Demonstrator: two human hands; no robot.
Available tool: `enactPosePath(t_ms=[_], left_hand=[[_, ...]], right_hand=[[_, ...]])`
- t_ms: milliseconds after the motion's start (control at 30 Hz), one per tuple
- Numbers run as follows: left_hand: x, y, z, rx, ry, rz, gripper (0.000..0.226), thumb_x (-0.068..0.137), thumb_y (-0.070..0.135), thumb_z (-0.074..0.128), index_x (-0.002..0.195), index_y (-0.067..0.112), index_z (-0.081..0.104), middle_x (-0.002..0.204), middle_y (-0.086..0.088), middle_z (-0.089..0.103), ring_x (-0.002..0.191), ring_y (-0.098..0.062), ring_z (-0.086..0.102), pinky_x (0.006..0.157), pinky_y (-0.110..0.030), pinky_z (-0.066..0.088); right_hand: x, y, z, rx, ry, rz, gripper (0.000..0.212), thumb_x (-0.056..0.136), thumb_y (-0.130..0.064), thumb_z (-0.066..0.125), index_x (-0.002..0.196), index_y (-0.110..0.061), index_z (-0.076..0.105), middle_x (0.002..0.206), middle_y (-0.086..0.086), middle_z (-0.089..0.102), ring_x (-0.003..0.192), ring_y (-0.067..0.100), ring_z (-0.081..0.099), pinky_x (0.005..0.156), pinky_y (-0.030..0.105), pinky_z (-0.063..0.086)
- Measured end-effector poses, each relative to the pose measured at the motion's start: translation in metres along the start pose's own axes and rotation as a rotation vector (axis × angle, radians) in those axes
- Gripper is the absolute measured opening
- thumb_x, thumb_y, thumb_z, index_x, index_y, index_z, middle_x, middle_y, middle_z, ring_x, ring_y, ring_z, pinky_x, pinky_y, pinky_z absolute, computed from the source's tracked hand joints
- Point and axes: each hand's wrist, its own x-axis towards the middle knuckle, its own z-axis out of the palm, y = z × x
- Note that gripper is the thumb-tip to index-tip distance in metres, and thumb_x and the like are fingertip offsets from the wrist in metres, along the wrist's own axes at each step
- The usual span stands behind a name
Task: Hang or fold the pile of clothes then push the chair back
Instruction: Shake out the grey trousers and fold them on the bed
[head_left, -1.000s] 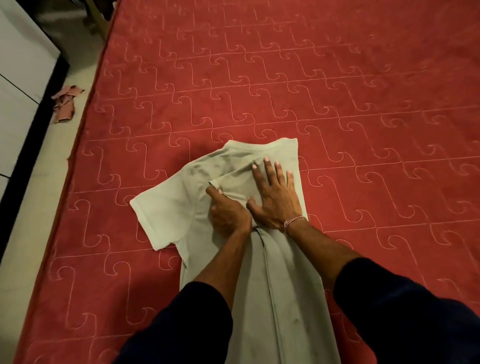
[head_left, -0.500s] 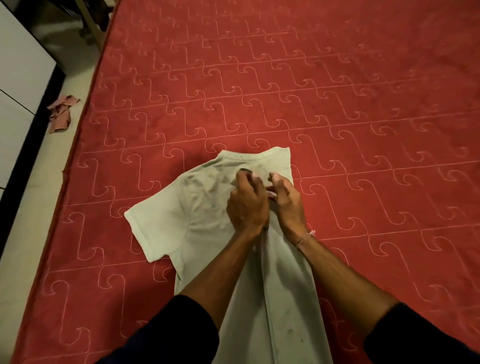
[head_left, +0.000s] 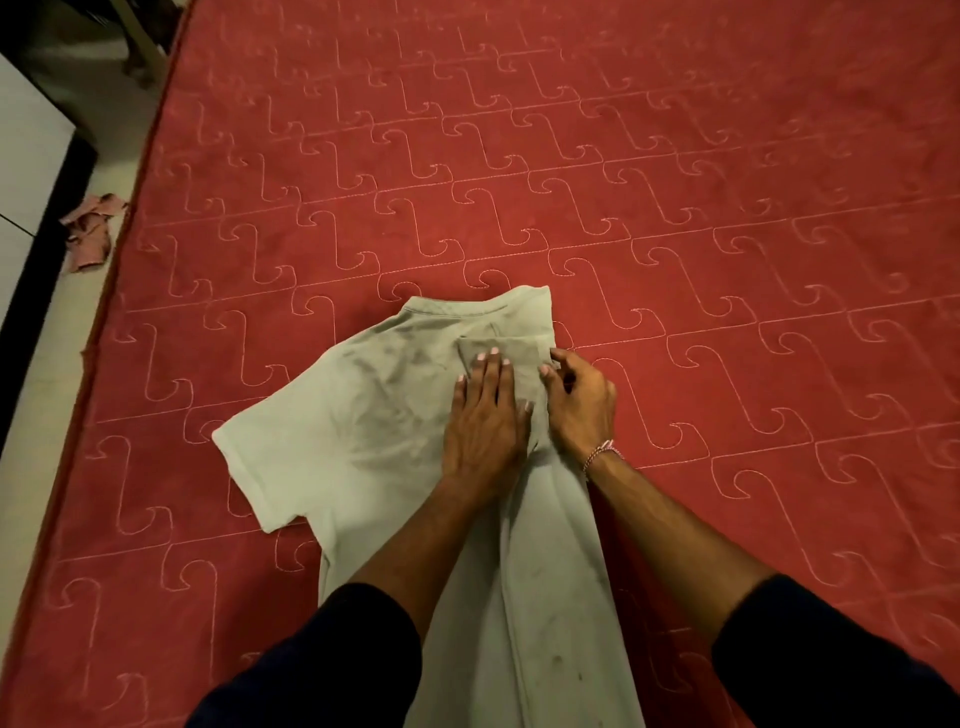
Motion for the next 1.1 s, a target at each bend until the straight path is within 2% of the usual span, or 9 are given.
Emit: enactPosePath(t_ms=[233,333,367,433,533,667,867,1000,1100], left_hand=[[0.000,-0.008,0.008,0.107,-0.053,0.021,0.085,0.096,0.066,0.006,0.158,0.009,-0.011,0.164,-0.013,-0.021,0.150,-0.025,-0.024,0.123,-0.047,-0.009],[0.001,-0.010,0.008,0.100,-0.077,0.039,0.083,0.096,0.062,0.004,0.157,0.009,-0.013,0.163,-0.014,-0.023,0.150,-0.026,-0.026,0.123,-0.047,-0.011],[0.001,-0.011,0.008,0.084,-0.081,0.041,0.079,0.097,0.058,0.002,0.157,0.009,-0.012,0.164,-0.013,-0.022,0.150,-0.025,-0.025,0.124,-0.047,-0.009],[0.002,-0.013,0.008,0.052,-0.080,0.049,0.072,0.097,0.048,-0.002,0.158,0.010,-0.009,0.165,-0.011,-0.019,0.151,-0.024,-0.023,0.124,-0.048,-0.006],[0.003,-0.019,0.004,0.001,-0.093,0.064,0.072,0.094,0.043,-0.005,0.159,0.012,-0.005,0.166,-0.008,-0.015,0.152,-0.022,-0.018,0.124,-0.045,-0.003],[-0.001,-0.025,-0.007,-0.017,-0.129,0.087,0.067,0.098,0.044,-0.002,0.158,0.016,-0.008,0.166,-0.005,-0.015,0.152,-0.019,-0.018,0.125,-0.041,-0.006],[-0.059,-0.048,-0.020,-0.013,-0.152,0.023,0.066,0.100,0.045,0.005,0.159,0.017,0.000,0.167,-0.003,-0.006,0.154,-0.019,-0.010,0.125,-0.040,-0.003],[-0.107,-0.067,-0.023,0.052,-0.123,-0.030,0.074,0.094,0.047,-0.004,0.160,0.017,0.015,0.167,-0.007,0.008,0.154,-0.024,0.004,0.124,-0.044,0.007],[-0.145,-0.078,-0.021,0.069,-0.147,-0.044,0.075,0.093,0.046,-0.004,0.160,0.016,0.014,0.167,-0.008,0.009,0.154,-0.025,0.006,0.124,-0.044,0.009]], right_hand=[[0.004,0.008,0.007,-0.026,0.071,-0.068,0.023,0.096,-0.021,0.067,0.119,-0.024,0.064,0.098,0.003,0.073,0.087,0.024,0.067,0.071,0.047,0.059],[-0.003,0.007,0.009,-0.388,0.075,-0.209,0.031,0.098,-0.025,0.062,0.129,-0.024,0.057,0.108,0.003,0.063,0.092,0.020,0.056,0.065,0.042,0.057],[-0.007,0.007,0.009,-0.487,0.078,-0.283,0.036,0.099,-0.024,0.060,0.134,-0.024,0.054,0.116,0.005,0.060,0.096,0.020,0.054,0.068,0.038,0.057],[-0.015,0.013,0.009,-0.614,-0.011,-0.410,0.045,0.103,-0.024,0.051,0.147,-0.018,0.043,0.142,0.007,0.052,0.121,0.024,0.051,0.095,0.039,0.052],[-0.020,0.025,0.008,-0.730,-0.259,-0.405,0.055,0.109,-0.036,0.022,0.161,-0.017,0.014,0.167,0.002,0.014,0.154,0.022,0.013,0.124,0.041,0.015],[-0.022,0.015,0.001,-0.746,-0.340,-0.372,0.057,0.109,-0.038,0.015,0.161,-0.017,0.005,0.168,0.002,0.000,0.155,0.026,-0.002,0.126,0.045,0.005],[-0.060,0.007,-0.010,-0.797,-0.350,-0.452,0.057,0.108,-0.038,0.016,0.160,-0.015,0.011,0.168,0.009,0.006,0.155,0.030,0.003,0.123,0.049,0.000],[-0.100,0.002,-0.010,-0.751,-0.408,-0.482,0.056,0.108,-0.032,0.027,0.159,-0.012,0.020,0.167,0.011,0.011,0.155,0.031,0.008,0.125,0.052,0.012],[-0.140,0.002,-0.011,-0.728,-0.456,-0.496,0.058,0.107,-0.030,0.031,0.159,-0.011,0.019,0.168,0.011,0.010,0.155,0.030,0.006,0.125,0.047,0.006]])
